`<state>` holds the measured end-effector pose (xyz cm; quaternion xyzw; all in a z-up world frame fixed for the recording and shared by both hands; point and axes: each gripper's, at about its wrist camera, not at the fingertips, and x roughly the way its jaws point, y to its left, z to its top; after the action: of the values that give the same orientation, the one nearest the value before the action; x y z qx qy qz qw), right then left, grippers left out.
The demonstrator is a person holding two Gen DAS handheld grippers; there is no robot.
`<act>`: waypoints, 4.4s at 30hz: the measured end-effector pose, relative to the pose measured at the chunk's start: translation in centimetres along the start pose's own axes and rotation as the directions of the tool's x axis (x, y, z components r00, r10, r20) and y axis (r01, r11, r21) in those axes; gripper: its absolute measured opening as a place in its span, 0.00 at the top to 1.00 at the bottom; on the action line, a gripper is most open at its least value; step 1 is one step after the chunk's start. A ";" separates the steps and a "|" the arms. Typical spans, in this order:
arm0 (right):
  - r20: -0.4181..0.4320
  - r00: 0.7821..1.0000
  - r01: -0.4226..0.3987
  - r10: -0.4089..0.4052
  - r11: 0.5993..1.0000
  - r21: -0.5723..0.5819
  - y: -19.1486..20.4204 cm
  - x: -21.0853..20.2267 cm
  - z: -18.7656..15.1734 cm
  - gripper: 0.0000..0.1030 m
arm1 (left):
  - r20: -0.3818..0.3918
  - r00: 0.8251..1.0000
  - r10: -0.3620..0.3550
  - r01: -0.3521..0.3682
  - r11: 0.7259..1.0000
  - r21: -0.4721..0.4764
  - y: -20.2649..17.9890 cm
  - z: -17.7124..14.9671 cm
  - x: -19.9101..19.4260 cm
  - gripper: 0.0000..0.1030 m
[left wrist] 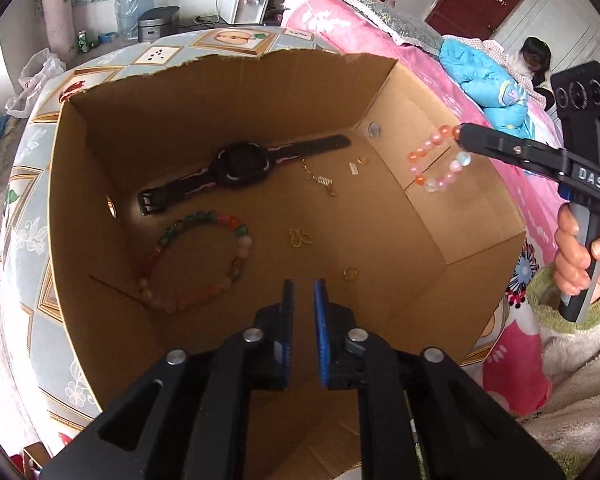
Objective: Organize jewelry
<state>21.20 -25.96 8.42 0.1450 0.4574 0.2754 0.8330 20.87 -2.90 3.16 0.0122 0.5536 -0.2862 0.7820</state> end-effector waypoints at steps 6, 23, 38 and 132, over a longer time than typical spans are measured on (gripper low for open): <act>-0.115 0.993 0.032 -0.031 0.999 0.004 -0.4 1.7 -0.3 0.93 | 0.034 0.999 0.017 -0.018 1.000 0.021 -0.5 -0.2 -0.8 0.77; 0.083 0.921 0.386 -0.381 0.920 -0.064 2.7 -3.8 -2.8 0.58 | 0.337 0.920 0.200 -0.176 0.979 -0.102 -0.4 -4.1 -8.3 0.38; -0.010 0.971 0.234 -0.237 0.951 0.204 -2.2 -1.3 -5.6 0.39 | 0.310 0.951 -0.003 0.114 0.932 -0.344 3.9 -7.7 -5.2 0.21; 0.031 0.838 0.545 -0.545 0.838 0.028 8.8 -1.1 -18.9 0.08 | 0.098 0.868 0.487 -0.415 0.819 -0.397 -7.7 -17.2 -4.6 0.05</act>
<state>1.97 -19.70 3.38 0.0214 0.4666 0.0203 0.8840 1.55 -1.59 2.86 -0.0294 0.4984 0.0156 0.8663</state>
